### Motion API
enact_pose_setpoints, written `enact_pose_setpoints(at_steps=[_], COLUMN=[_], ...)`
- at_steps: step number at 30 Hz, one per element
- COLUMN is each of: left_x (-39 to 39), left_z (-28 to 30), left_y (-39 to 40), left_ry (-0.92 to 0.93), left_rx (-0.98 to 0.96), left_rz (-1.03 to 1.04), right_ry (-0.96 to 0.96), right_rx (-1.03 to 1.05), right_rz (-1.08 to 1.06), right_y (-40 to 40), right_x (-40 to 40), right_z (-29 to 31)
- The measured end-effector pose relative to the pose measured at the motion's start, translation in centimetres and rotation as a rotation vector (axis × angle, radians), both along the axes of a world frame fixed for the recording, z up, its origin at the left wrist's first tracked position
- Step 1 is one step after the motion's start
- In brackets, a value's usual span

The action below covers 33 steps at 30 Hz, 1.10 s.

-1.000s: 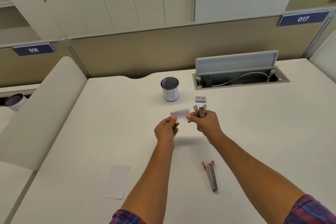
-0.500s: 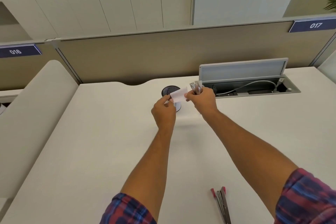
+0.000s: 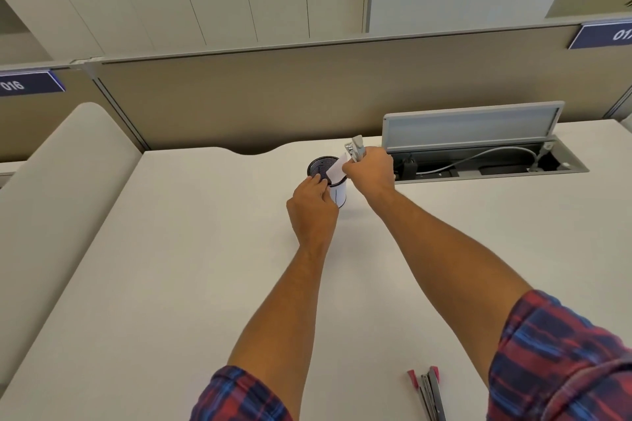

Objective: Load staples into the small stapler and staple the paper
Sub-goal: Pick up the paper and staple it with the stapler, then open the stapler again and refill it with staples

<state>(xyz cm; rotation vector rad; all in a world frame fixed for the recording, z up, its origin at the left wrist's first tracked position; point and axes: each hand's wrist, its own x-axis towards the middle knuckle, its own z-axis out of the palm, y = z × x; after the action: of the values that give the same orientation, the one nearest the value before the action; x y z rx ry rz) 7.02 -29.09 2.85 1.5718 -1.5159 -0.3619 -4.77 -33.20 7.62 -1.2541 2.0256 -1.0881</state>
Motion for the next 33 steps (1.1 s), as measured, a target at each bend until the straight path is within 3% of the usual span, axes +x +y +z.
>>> enact_pose_setpoints(at_steps=[12,17,24,33], left_x=[0.2,-1.0,-3.2,-4.8], left_z=[0.8,1.8,2.4,1.8], left_y=[0.7,2.5,7.4,14.3], left_ry=[-0.001,0.117,0.33,0.389], left_rx=[-0.041,-0.109,0.017,0.307], left_rz=[0.016,-0.023,-0.124,-0.15], right_ry=[-0.04,-0.027,-0.018,-0.134], right_rx=[-0.048,-0.102,-0.114,-0.11], right_rz=[0.035,0.067,0.087,0.246], right_y=[1.0,4.2,11.1,19.9], right_x=[0.9,0.8,0.1,-2.4], right_z=[-1.4,-1.9,-2.9,-5.5])
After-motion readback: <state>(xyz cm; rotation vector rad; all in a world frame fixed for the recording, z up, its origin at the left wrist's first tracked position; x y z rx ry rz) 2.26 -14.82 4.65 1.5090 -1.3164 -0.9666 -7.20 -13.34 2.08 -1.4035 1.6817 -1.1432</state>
